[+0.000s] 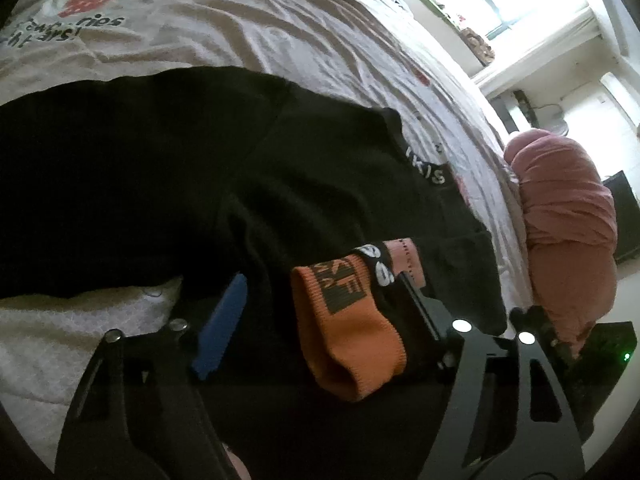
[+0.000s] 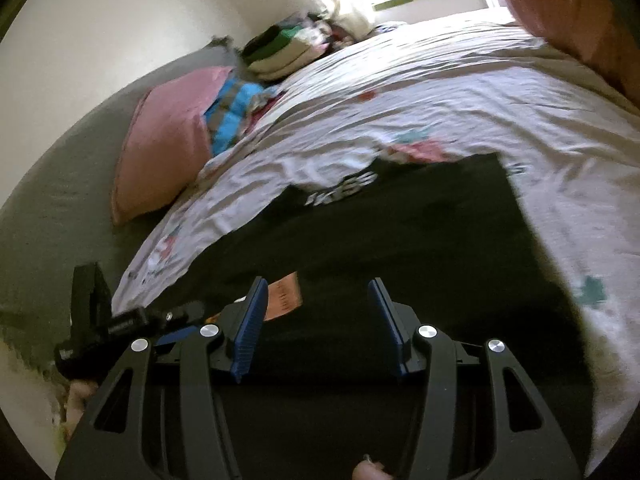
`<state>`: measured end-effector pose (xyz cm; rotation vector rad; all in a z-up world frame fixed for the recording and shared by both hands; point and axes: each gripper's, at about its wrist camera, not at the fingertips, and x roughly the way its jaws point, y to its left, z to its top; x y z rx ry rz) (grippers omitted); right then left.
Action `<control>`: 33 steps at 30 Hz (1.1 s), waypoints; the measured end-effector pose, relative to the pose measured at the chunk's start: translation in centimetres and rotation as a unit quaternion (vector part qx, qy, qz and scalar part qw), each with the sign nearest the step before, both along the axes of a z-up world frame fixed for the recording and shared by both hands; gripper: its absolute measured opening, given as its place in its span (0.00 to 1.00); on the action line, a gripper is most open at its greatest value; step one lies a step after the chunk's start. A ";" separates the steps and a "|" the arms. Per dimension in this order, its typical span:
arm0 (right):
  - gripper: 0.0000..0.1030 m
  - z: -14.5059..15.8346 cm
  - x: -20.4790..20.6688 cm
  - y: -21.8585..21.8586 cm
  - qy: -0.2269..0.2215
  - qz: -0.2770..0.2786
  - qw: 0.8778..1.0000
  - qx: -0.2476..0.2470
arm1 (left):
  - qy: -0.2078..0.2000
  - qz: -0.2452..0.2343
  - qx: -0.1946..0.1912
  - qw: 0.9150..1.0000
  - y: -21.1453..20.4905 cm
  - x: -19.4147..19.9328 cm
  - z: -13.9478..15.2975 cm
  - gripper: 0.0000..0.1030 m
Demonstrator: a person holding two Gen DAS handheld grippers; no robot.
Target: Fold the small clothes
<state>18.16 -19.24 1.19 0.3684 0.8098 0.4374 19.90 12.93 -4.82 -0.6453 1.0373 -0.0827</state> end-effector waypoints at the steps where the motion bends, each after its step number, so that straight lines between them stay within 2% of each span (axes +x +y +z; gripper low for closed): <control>1: 0.50 0.1 0.0 -0.7 -0.001 -0.008 1.000 0.000 | 0.000 0.000 0.002 1.000 0.0 0.0 0.0 0.63; 3: 0.50 0.2 0.1 -2.0 -0.001 -0.024 1.000 0.000 | 0.000 0.001 -0.002 1.000 0.1 -0.3 0.2 0.61; 4: 0.51 0.2 0.1 -2.6 -0.002 -0.031 1.000 0.001 | -0.005 -0.002 -0.013 1.000 0.1 -0.5 0.4 0.56; 6: 0.51 0.0 0.2 -3.7 -0.001 -0.044 0.999 0.004 | -0.014 -0.011 -0.047 0.999 0.2 -0.7 0.8 0.54; 7: 0.51 0.0 0.2 -4.0 -0.001 -0.048 0.999 0.005 | -0.014 -0.011 -0.046 0.999 0.1 -0.7 0.9 0.54; 9: 0.51 -0.1 0.3 -4.4 0.000 -0.053 0.999 0.006 | -0.007 -0.016 -0.039 0.999 -0.4 -0.5 0.6 0.54; 12: 0.51 -0.3 0.3 -4.7 0.002 -0.053 0.999 0.008 | 0.018 -0.028 -0.065 0.997 -1.0 -0.1 -0.9 0.54; 13: 0.51 -0.4 0.3 -4.6 0.002 -0.054 0.999 0.008 | 0.024 -0.028 -0.063 0.997 -1.2 0.0 -1.3 0.54; 15: 0.51 -0.4 0.3 -4.5 0.003 -0.050 0.999 0.008 | 0.026 -0.026 -0.051 0.998 -1.6 0.1 -1.7 0.54; 17: 0.51 -0.5 0.4 -4.4 0.004 -0.050 0.999 0.008 | 0.019 -0.022 -0.035 0.999 -2.0 0.1 -1.7 0.44; 19: 0.51 -0.5 0.4 -4.5 0.003 -0.050 0.999 0.007 | 0.010 -0.021 -0.015 1.000 -2.2 0.1 -1.6 0.14; 21: 0.51 -0.4 0.4 -4.4 0.003 -0.053 0.999 0.007 | -0.004 -0.022 -0.016 1.000 -2.3 0.0 -1.2 0.09; 24: 0.51 -0.3 0.4 -4.6 -0.001 -0.058 0.998 -0.002 | -0.048 -0.029 0.012 0.998 -2.9 -0.3 0.8 0.06; 26: 0.51 -0.4 0.6 -4.6 -0.002 -0.065 0.998 -0.018 | -0.092 -0.043 0.037 0.994 -3.7 -0.9 3.1 0.06; 29: 0.51 -0.4 0.7 -4.6 -0.003 -0.069 0.997 -0.035 | -0.134 -0.054 0.079 0.986 -4.6 -1.7 5.4 0.06; 31: 0.51 -0.4 0.8 -4.4 -0.007 -0.072 0.996 -0.059 | -0.137 -0.057 0.091 0.985 -4.5 -1.7 5.7 0.06; 33: 0.51 -0.5 0.9 -4.0 -0.010 -0.077 0.993 -0.094 | -0.115 -0.053 0.098 0.987 -3.8 -1.1 4.9 0.06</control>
